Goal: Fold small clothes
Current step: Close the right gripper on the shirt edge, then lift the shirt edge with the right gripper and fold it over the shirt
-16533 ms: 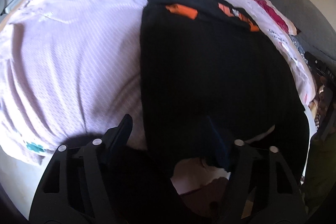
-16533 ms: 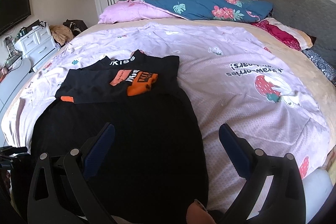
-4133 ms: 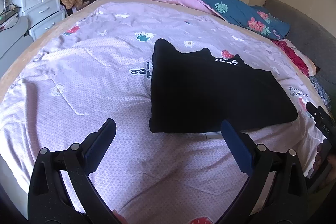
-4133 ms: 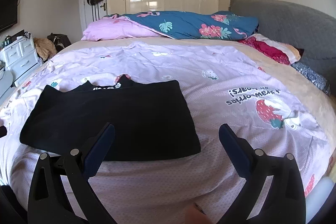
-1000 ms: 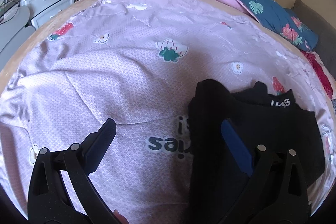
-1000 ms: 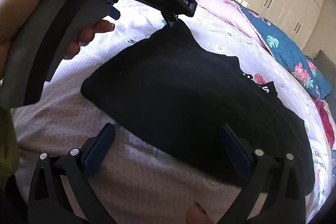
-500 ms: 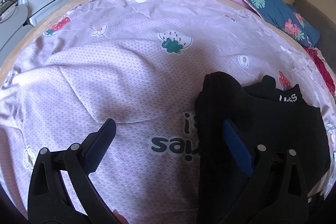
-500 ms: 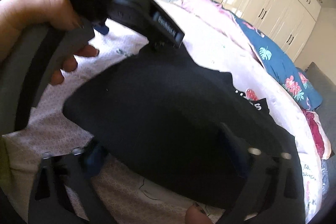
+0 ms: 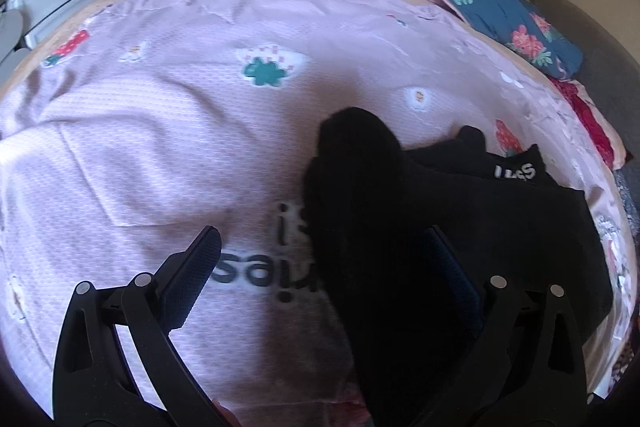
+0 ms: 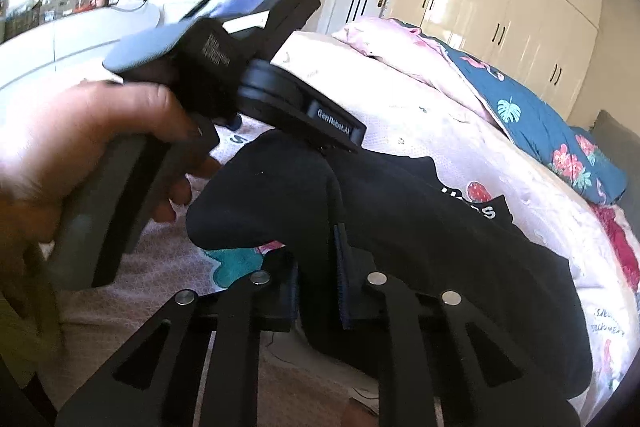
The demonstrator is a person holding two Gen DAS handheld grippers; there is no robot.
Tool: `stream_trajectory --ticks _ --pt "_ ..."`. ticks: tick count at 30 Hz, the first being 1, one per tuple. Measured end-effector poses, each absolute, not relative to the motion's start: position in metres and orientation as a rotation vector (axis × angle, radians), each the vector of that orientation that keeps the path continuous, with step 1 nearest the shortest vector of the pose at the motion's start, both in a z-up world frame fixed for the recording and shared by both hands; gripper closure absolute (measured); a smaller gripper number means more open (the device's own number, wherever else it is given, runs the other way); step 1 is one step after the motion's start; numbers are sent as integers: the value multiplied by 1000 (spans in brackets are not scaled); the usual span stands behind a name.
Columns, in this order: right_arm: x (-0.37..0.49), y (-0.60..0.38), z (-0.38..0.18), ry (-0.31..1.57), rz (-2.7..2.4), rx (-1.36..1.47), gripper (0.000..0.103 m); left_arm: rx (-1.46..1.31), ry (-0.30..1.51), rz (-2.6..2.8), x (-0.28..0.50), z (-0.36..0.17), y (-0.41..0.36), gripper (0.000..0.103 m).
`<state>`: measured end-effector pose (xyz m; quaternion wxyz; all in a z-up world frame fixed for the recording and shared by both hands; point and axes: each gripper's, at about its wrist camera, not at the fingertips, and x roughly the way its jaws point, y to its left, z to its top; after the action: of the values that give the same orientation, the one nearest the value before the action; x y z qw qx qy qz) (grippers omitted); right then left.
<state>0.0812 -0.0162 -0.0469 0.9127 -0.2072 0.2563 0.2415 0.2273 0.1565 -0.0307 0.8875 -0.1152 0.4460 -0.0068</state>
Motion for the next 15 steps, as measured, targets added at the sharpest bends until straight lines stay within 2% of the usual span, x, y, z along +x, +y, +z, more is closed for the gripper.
stream_trajectory --ticks 3,6,8,9,11,15 --pt "79 -23 -44 521 494 -408 92 -249 930 -65 227 -32 149 10" --pt "76 -30 -42 524 491 -379 94 -227 926 -102 225 -31 138 31" --pt "75 -31 -42 525 490 -374 94 -231 917 -117 223 -30 132 52" --pt "75 -32 -42 526 489 -374 94 -226 908 -115 222 -28 130 56" --pt "73 -33 -42 528 488 -368 94 -222 887 -113 218 -25 127 74" --pt "72 -37 -42 527 485 -358 95 -252 848 -118 210 -18 127 88"
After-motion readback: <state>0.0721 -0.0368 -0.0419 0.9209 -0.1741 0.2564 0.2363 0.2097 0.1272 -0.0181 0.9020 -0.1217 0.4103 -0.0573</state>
